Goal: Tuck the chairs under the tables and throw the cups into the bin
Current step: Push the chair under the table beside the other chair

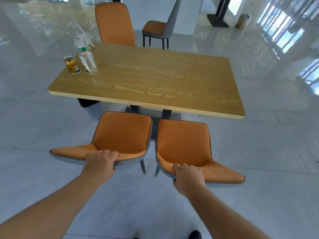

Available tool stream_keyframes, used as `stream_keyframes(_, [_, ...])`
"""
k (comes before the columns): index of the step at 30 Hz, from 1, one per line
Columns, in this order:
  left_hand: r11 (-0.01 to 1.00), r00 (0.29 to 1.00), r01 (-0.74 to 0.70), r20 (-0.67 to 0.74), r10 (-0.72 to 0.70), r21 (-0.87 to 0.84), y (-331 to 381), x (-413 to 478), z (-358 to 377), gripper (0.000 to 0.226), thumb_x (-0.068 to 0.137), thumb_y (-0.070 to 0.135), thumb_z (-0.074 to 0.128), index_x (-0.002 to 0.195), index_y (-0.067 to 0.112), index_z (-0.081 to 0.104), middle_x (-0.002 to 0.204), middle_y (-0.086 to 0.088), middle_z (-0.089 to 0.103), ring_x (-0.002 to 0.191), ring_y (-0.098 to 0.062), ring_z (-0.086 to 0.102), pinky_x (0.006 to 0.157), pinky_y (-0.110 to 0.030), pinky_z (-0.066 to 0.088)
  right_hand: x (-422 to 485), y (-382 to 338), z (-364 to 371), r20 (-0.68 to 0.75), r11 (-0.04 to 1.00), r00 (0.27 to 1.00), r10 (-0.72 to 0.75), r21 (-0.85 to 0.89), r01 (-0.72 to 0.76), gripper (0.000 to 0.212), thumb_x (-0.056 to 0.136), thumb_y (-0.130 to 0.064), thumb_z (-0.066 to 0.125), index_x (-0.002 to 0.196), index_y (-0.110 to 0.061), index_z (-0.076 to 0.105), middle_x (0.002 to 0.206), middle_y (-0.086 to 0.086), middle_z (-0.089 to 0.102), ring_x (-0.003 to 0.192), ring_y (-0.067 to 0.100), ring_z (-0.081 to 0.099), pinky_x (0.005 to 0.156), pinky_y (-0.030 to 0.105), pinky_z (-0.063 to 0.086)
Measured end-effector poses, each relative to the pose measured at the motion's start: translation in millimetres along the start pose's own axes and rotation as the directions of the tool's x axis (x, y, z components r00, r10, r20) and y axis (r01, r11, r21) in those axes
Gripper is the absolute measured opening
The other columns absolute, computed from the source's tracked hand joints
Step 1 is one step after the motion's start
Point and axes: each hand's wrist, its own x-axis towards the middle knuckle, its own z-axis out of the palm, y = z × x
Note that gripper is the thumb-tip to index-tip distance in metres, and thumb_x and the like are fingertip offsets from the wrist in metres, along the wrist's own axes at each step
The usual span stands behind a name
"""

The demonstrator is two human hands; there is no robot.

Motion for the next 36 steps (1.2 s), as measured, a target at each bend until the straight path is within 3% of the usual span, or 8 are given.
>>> stream_keyframes(5, [0.993, 0.993, -0.105, -0.068, 0.101, -0.052, -17.4, 21.6, 20.7, 0.03, 0.081, 0.051, 0.079, 0.101, 0.03, 0.072, 0.081, 0.008, 0.068, 0.071, -0.019, 0.064, 0.06, -0.033, 0.052, 9.1, -5.3, 16.8, -0.053, 0.997, 0.999, 0.008, -0.071, -0.012, 0.007, 0.093, -0.035, 0.062, 0.098, -0.029, 0.06, 0.084, -0.007, 0.066, 0.074, 0.02, 0.063, 0.061, 0.032, 0.044])
stream_keyframes(8, [0.986, 0.983, -0.161, -0.102, 0.156, -0.048, -20.7, 20.1, 26.8, 0.026, 0.075, 0.043, 0.088, 0.087, 0.024, 0.073, 0.068, 0.005, 0.065, 0.058, -0.02, 0.061, 0.05, -0.028, 0.042, 8.5, -7.0, 22.0, -0.044, 0.995, 0.999, -0.004, -0.096, -0.001, 0.009, 0.093, -0.036, 0.063, 0.099, -0.03, 0.061, 0.085, -0.006, 0.067, 0.075, 0.02, 0.064, 0.059, 0.032, 0.038])
stream_keyframes(15, [0.965, 0.956, -0.252, -0.174, 0.236, -0.077, -20.9, 19.9, 26.7, 0.017, 0.084, 0.035, 0.082, 0.091, 0.025, 0.071, 0.073, 0.005, 0.065, 0.062, -0.017, 0.058, 0.052, -0.028, 0.044, 7.5, -6.7, 18.7, -0.078, 0.992, 0.994, -0.081, -0.103, 0.073, 0.011, 0.094, -0.032, 0.068, 0.104, -0.028, 0.07, 0.082, -0.007, 0.068, 0.069, 0.018, 0.063, 0.057, 0.029, 0.041])
stream_keyframes(20, [0.912, 0.907, -0.393, -0.213, 0.364, -0.114, -18.0, 15.6, 29.6, 0.034, 0.063, 0.021, 0.098, 0.074, 0.019, 0.065, 0.06, 0.003, 0.058, 0.049, -0.018, 0.051, 0.044, -0.024, 0.036, 10.1, -25.1, 21.7, -0.1, 0.983, 0.979, -0.18, -0.044, 0.177, 0.007, 0.092, -0.025, 0.068, 0.098, -0.023, 0.069, 0.079, -0.008, 0.06, 0.066, 0.016, 0.048, 0.054, 0.031, 0.044])
stream_keyframes(24, [0.898, 0.891, -0.427, -0.221, 0.397, -0.11, -16.5, 13.4, 38.8, 0.036, 0.061, 0.021, 0.098, 0.077, 0.019, 0.067, 0.062, 0.004, 0.061, 0.051, -0.017, 0.054, 0.044, -0.024, 0.04, 9.8, -27.0, 26.9, -0.108, 0.98, 0.974, -0.2, -0.032, 0.198, 0.006, 0.091, -0.024, 0.07, 0.097, -0.022, 0.069, 0.078, -0.007, 0.062, 0.064, 0.014, 0.045, 0.054, 0.032, 0.051])
stream_keyframes(29, [0.943, 0.949, -0.315, -0.044, 0.312, -0.107, -11.5, 10.9, 32.6, 0.029, 0.086, 0.046, 0.079, 0.095, 0.029, 0.057, 0.081, 0.012, 0.057, 0.07, -0.01, 0.053, 0.054, -0.021, 0.034, 8.4, -33.5, 26.8, -0.02, 0.984, 0.984, -0.175, -0.027, 0.174, 0.014, 0.1, -0.034, 0.064, 0.11, -0.024, 0.065, 0.091, -0.007, 0.061, 0.076, 0.016, 0.054, 0.064, 0.032, 0.054])
stream_keyframes(33, [0.914, 0.965, -0.02, 0.231, 0.124, -0.404, -2.8, 15.3, -5.5, 0.07, 0.083, 0.081, 0.058, 0.136, 0.036, 0.05, 0.13, 0.012, 0.059, 0.115, -0.016, 0.059, 0.087, -0.033, 0.053, 8.0, -40.5, -7.7, 0.125, 0.988, 0.992, -0.005, 0.153, -0.015, 0.059, 0.096, -0.071, 0.048, 0.142, -0.035, 0.048, 0.131, -0.006, 0.06, 0.117, 0.024, 0.056, 0.091, 0.041, 0.051])
stream_keyframes(36, [0.888, 0.999, -0.013, 0.039, 0.035, -0.459, 8.1, 28.1, -68.0, 0.087, 0.081, 0.088, 0.046, 0.149, 0.035, 0.042, 0.154, 0.007, 0.049, 0.137, -0.022, 0.047, 0.104, -0.045, 0.049, 5.0, -27.1, -73.0, -0.131, 0.94, 0.982, 0.135, 0.332, -0.085, 0.077, 0.092, -0.08, 0.038, 0.154, -0.033, 0.038, 0.152, -0.003, 0.05, 0.137, 0.025, 0.046, 0.102, 0.044, 0.048])
